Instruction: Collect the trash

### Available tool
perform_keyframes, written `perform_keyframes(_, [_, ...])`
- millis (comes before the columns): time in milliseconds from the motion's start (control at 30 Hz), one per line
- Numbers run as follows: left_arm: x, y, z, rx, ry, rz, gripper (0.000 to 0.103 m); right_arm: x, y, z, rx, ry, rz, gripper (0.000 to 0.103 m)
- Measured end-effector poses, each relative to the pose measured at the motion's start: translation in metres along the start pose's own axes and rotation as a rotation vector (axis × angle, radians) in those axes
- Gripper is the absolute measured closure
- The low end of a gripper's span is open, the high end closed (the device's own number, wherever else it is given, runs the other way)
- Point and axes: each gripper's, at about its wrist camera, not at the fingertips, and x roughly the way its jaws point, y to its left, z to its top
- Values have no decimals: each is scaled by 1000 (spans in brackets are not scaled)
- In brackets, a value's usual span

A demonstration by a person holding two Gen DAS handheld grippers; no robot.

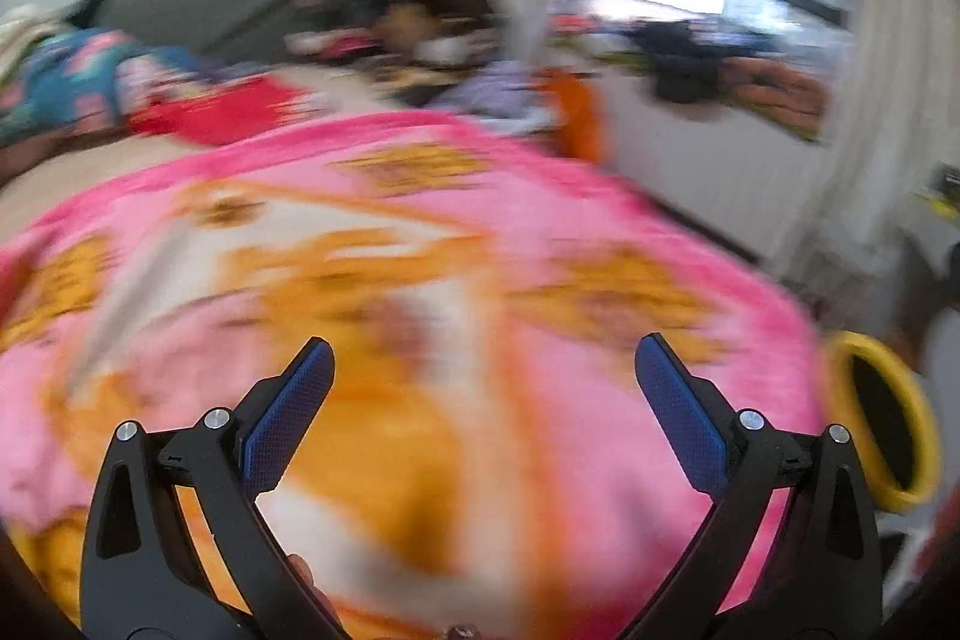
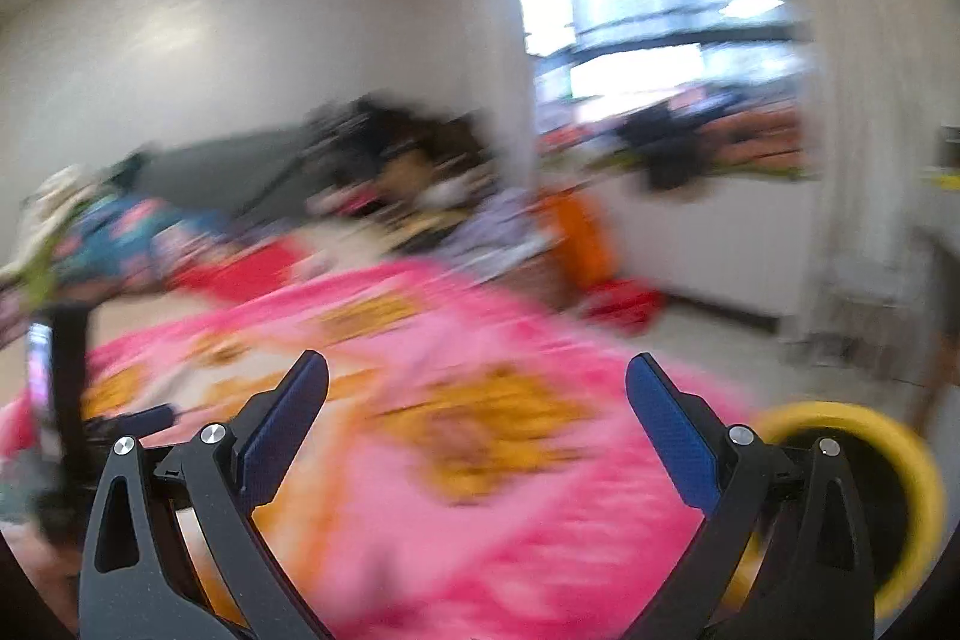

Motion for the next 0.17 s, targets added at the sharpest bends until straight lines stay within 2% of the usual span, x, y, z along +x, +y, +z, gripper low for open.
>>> perform_keyframes(33, [7, 32, -3, -23, 24, 97, 10, 19, 20, 1, -11, 47, 65, 6])
perform_keyframes(67, [15, 65, -8, -65, 63, 176, 10, 51, 52, -2, -26, 129, 165, 6])
perform_keyframes(100, [20, 92, -13, -99, 98, 231, 10, 77, 80, -8, -37, 208, 237, 6])
perform_keyframes(133, [27, 128, -20, -153, 142, 318, 10, 96, 103, -15, -57, 269, 275, 6])
perform_keyframes(167, [31, 150, -26, -193, 160, 364, 10, 124, 136, -30, -88, 354, 329, 6])
